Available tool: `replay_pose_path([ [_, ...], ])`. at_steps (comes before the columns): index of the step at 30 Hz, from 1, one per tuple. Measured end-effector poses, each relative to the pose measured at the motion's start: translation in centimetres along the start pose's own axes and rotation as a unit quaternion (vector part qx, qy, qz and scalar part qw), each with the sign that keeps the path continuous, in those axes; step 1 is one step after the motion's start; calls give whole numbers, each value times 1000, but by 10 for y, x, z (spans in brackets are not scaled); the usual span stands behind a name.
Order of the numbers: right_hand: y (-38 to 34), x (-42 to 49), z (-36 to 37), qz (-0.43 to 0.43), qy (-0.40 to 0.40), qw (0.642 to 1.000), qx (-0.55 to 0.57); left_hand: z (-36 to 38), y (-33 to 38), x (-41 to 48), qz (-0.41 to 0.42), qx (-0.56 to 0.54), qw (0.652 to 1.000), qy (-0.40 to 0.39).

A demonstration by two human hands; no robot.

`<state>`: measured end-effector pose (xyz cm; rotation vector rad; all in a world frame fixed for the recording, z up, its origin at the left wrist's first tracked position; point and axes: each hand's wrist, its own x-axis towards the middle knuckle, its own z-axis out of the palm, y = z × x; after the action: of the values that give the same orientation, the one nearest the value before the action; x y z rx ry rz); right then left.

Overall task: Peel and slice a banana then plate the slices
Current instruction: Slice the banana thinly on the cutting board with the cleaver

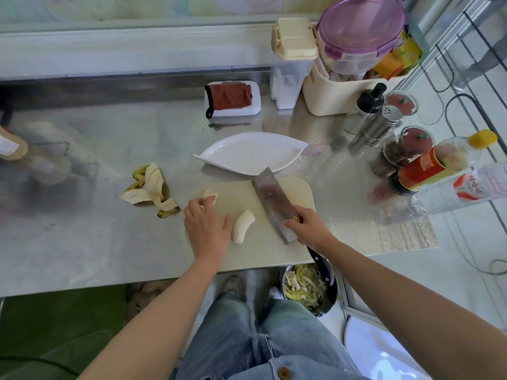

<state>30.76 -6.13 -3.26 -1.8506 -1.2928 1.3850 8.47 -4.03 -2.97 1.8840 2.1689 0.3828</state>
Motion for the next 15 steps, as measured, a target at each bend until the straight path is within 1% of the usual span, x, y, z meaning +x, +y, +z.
replay_pose_path([
  [2, 0, -3, -2, 1, -1, 1000, 3, 1, 4, -10, 14, -37, 999, -10],
  [4, 0, -6, -2, -1, 0, 1000, -2, 4, 9, -19, 28, -71, 996, -55],
  [7, 2, -11, -4, 1, -2, 1000, -18, 11, 18, -25, 32, -56, 991, -113],
  [9, 2, -15, -6, -1, -12, 1000, -24, 13, 22, -23, 25, -53, 991, -117],
  [13, 5, -22, -8, 2, -22, 1000, -13, 16, 29, -16, -37, -85, 988, -124],
  [15, 4, -25, -10, -8, -20, 999, -24, 18, 39, -14, -105, -157, 971, -149],
])
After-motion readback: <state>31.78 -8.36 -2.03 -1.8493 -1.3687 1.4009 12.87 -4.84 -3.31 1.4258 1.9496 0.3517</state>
